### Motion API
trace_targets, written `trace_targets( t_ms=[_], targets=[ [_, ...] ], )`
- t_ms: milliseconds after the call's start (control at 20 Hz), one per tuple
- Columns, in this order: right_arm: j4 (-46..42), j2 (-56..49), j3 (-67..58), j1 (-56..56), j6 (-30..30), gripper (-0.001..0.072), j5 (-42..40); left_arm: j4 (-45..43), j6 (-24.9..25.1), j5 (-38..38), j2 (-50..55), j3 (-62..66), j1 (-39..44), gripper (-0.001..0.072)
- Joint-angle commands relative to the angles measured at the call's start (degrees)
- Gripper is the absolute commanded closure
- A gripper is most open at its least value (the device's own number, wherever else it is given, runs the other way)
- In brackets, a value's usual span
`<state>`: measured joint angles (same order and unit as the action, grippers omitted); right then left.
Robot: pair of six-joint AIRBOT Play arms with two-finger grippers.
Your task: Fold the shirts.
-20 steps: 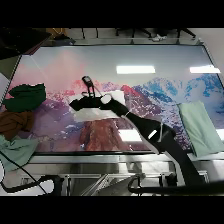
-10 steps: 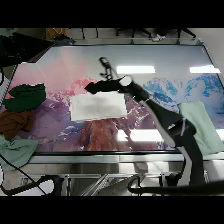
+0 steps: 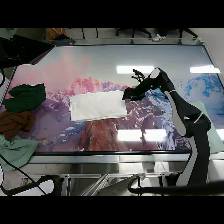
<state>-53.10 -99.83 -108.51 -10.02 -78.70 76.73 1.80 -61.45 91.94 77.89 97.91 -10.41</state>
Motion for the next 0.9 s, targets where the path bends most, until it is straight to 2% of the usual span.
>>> trace_targets(
  t_ms=[0,250,300,350,450,500,700,850],
  targets=[
    [1.07,-3.02,0.0,-1.03,-0.59,0.0043,2.6,-0.11,-0.09,1.05,-0.04,-0.02,0.02,0.0686],
    [9.27,-3.17,-0.09,-3.48,2.43,0.0054,0.35,-0.15,-0.07,1.09,-0.04,-0.04,0.02,0.0686],
    [10.23,-3.19,-0.09,-3.58,2.45,0.0094,-0.22,-0.15,-0.07,1.09,-0.04,-0.04,0.02,0.0686],
    [11.54,-3.19,-0.09,-3.65,2.54,0.0269,-0.46,-0.15,-0.07,1.09,-0.04,-0.04,0.02,0.0686],
    [16.46,-3.02,-0.11,-3.61,6.36,0.0636,-0.11,-0.15,-0.07,1.09,-0.04,-0.04,0.02,0.0686],
    [18.43,-2.58,-0.13,-3.48,7.48,0.0692,-0.2,-0.15,-0.09,1.11,-0.04,-0.04,0.04,0.0686],
    [19.3,3.02,-0.2,1.36,7.43,0.0693,0.09,-0.15,-0.11,1.16,-0.04,-0.04,0.02,0.0686],
    [19.32,9.92,-0.17,9.88,4.46,0.0693,1.29,-0.17,-0.13,1.42,-0.04,-0.04,0.02,0.0686]
  ],
)
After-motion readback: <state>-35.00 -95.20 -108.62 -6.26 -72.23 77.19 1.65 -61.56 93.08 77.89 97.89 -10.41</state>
